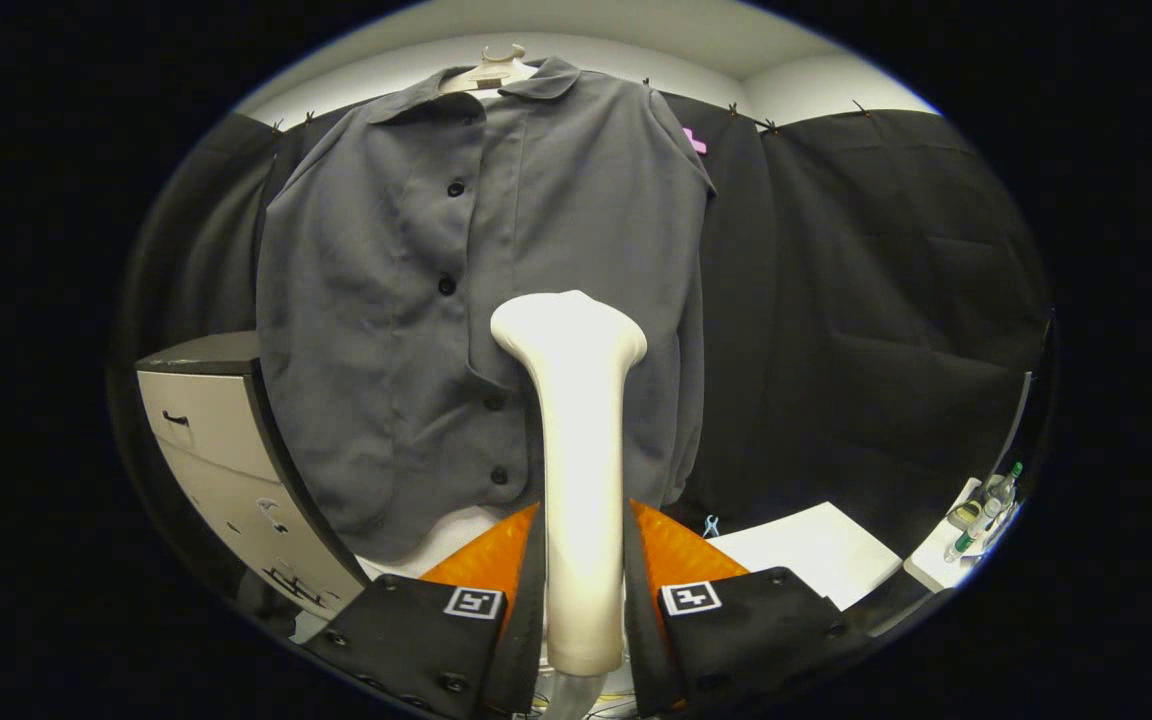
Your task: Iron the clothes twice with a garment steamer, once on the left side and once on the right side.
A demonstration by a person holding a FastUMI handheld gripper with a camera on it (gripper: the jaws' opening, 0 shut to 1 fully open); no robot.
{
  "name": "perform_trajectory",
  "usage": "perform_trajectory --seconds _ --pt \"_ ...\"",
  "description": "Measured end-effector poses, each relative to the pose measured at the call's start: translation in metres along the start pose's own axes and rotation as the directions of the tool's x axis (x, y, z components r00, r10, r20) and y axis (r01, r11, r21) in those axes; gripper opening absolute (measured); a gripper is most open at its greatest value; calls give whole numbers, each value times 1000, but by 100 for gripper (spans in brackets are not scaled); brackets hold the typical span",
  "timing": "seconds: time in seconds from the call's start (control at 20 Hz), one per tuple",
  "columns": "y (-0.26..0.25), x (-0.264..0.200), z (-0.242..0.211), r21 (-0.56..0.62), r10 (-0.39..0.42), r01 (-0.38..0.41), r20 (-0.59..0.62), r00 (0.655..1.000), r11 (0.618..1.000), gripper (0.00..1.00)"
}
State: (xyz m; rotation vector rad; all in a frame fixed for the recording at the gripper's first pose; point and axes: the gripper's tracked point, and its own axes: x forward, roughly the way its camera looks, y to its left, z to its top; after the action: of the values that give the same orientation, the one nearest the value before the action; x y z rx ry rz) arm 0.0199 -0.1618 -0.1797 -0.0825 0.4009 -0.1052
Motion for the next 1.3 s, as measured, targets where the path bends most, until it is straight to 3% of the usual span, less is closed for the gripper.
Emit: perform_trajectory --seconds 0.65,1.0,1.3 --pt "-6 -13 -26 32 -12 14 -60 998 999 44" --pt "-5 -32 8 30 -7 6 35 999 1000 44" --pt "1 -59 66 39 8 -15 162 987 999 44"
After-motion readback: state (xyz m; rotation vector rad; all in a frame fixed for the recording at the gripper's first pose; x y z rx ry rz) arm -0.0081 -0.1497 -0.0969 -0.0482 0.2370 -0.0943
